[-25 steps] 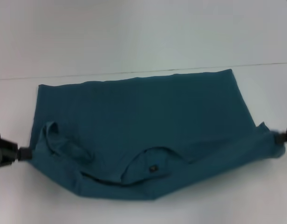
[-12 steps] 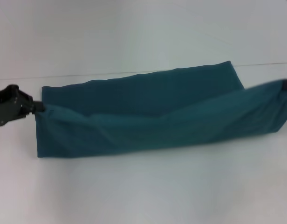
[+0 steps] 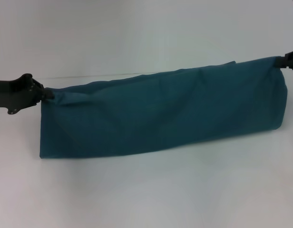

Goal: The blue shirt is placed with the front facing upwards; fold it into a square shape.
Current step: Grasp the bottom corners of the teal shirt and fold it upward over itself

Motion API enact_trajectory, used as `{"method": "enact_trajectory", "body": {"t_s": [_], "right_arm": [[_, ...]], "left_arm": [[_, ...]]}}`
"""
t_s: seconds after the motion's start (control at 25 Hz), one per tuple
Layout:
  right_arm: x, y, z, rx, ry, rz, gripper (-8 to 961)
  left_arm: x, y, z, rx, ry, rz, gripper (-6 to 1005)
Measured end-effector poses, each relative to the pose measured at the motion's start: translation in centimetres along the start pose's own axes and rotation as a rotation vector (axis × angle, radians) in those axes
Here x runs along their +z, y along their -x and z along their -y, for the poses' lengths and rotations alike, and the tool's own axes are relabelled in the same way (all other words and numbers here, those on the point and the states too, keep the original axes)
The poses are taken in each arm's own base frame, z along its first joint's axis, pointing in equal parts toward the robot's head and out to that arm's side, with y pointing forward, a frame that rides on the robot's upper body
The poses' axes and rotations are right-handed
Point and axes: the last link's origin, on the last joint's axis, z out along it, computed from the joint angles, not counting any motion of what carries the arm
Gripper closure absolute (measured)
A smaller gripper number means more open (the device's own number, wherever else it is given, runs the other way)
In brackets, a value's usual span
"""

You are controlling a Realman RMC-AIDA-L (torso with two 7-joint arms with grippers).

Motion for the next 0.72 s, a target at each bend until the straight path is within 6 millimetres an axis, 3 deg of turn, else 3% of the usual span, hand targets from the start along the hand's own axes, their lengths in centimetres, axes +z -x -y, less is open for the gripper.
{"method": "enact_trajectory", "body": {"t_s": [0.72], "right_arm": [[7.2,1.0,-1.2,-0.114,-0.191,0.084,929]], "left_arm": [[3.0,-1.5,-0.7,-0.02,-0.032,-0.166,953]]}}
